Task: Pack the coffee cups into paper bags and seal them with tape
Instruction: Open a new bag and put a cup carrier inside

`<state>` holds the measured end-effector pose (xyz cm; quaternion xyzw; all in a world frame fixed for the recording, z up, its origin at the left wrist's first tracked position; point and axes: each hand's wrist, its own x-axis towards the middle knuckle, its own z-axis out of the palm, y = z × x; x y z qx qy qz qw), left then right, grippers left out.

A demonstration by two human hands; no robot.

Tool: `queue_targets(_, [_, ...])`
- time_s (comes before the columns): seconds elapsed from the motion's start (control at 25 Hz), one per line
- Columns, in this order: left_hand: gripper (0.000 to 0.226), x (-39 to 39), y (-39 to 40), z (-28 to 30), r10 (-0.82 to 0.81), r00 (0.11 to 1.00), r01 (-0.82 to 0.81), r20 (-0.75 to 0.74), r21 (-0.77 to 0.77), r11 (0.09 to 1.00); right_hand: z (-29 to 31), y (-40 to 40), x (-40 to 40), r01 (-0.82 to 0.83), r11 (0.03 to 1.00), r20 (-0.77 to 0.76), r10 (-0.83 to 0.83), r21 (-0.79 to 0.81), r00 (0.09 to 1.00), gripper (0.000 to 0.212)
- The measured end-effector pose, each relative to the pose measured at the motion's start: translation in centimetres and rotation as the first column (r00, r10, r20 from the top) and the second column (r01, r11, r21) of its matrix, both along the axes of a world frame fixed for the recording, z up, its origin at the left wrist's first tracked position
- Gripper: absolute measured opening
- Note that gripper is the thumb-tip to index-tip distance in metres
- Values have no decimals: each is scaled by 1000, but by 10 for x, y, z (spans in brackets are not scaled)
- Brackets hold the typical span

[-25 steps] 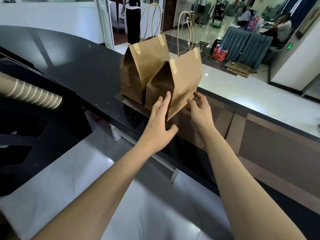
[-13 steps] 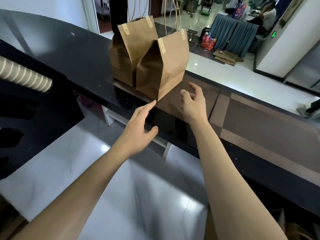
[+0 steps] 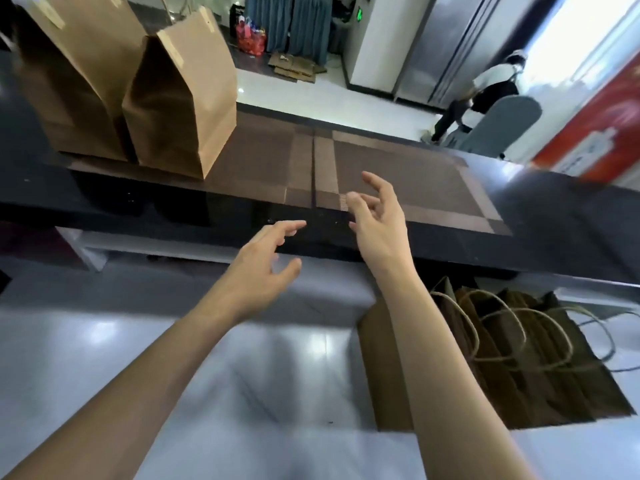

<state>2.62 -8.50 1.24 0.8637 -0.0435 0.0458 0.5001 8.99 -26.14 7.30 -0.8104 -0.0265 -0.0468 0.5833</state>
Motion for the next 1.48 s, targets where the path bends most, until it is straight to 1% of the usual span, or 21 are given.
queue_targets(0.12, [53, 3, -21, -5, -121, 993, 121, -14, 0, 993, 7, -26, -33, 102, 995, 35, -102, -15, 994, 44])
queue_targets(0.24, [50, 8, -53, -10, -257, 966, 257, 13, -23, 966, 17, -53, -70, 203, 979, 60, -202, -9, 978, 45])
queue_targets(0.32, [49, 13, -77, -14, -324, 946, 324, 29, -2, 946, 21, -70, -95, 271, 962, 81, -269, -14, 960, 44])
queue_targets(0.44, [46, 21, -109, -21, -412, 911, 412, 31, 6, 911, 24, -94, -128, 367, 930, 126, -368, 35, 921, 40])
queue_targets(0.56, [44, 27, -131, -27, -426, 901, 428, 79, -9, 904, 20, -113, -153, 473, 880, 184, -471, 38, 863, 35])
queue_targets(0.68, [43, 41, -143, -31, -390, 916, 395, 95, -52, 917, 0, -126, -177, 617, 787, 200, -608, 25, 768, 20])
queue_targets(0.76, [42, 52, -147, -34, -390, 919, 395, 64, -89, 914, -22, -131, -194, 710, 704, 152, -705, 24, 693, 9])
queue_targets(0.84, [42, 59, -150, -36, -411, 911, 412, 30, -100, 906, -46, -133, -209, 777, 630, 63, -775, 1, 629, 3])
queue_targets(0.92, [41, 63, -152, -38, -427, 904, 425, -5, -86, 901, -70, -133, -217, 797, 603, -81, -797, -41, 599, 6])
queue_targets(1.04, [37, 64, -153, -41, -454, 888, 444, -71, -119, 888, -94, -128, -220, 785, 617, -291, -762, -57, 578, 12])
queue_targets(1.16, [27, 60, -151, -44, -481, 874, 472, -72, -117, 874, -103, -123, -217, 760, 648, -405, -708, -49, 578, 19])
queue_targets(1.28, [21, 58, -147, -44, -461, 885, 450, -57, -140, 882, -105, -120, -213, 751, 660, -466, -665, -2, 583, 31])
queue_targets(1.36, [18, 56, -142, -46, -457, 889, 448, -36, -144, 882, -105, -117, -210, 754, 657, -479, -654, 25, 586, 33])
queue_targets(1.48, [25, 49, -133, -48, -510, 860, 497, -32, -176, 850, -105, -114, -207, 746, 666, -478, -652, 9, 588, 33])
